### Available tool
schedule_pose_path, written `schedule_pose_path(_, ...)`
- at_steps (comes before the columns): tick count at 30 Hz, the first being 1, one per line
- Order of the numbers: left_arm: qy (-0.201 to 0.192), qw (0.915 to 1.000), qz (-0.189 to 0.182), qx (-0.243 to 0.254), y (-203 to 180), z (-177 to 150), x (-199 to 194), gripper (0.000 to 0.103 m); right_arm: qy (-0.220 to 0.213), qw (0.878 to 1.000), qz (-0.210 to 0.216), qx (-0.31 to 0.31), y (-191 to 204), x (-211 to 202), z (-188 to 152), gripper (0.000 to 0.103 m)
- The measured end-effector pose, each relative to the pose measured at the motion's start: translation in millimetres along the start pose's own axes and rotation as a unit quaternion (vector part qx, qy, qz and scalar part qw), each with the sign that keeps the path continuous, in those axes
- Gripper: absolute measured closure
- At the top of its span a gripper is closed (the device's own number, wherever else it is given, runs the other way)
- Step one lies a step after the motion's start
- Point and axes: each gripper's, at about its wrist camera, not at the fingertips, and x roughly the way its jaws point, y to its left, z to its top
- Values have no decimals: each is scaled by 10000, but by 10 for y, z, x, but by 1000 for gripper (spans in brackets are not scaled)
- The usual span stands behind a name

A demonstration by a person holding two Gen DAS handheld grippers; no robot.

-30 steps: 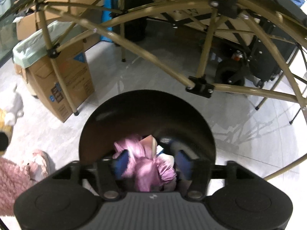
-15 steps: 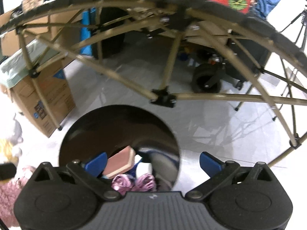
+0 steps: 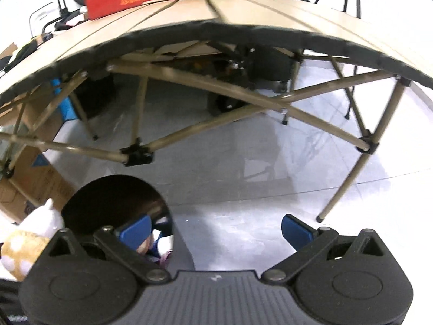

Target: Collect trash

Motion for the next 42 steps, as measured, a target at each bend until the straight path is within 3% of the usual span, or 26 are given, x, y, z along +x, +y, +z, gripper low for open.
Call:
schedule_pose_path(4,226,9997,-39,108,-85,113,187,0,-11,9999,9,118,-101,-37,-9,0)
schedule_pose_path(9,486,9988,-41,84,-89,136,331,0,-35,9998,28,193,-136,-67,-4,0)
schedule_pose_path(19,697,9971,274,-94,106,33,194,0,102,9997,225,27,-44,-55,-7,0)
schedule_pose_path(28,162,9990,388,-154,246,-198,-514,0,209,9978,534,-335,118,-347,-211,0)
schedule_pose_path(42,-640,9968,460,138,231,-1052,-1542,0,-3,9923,929,-815,280,-1388,-879,0)
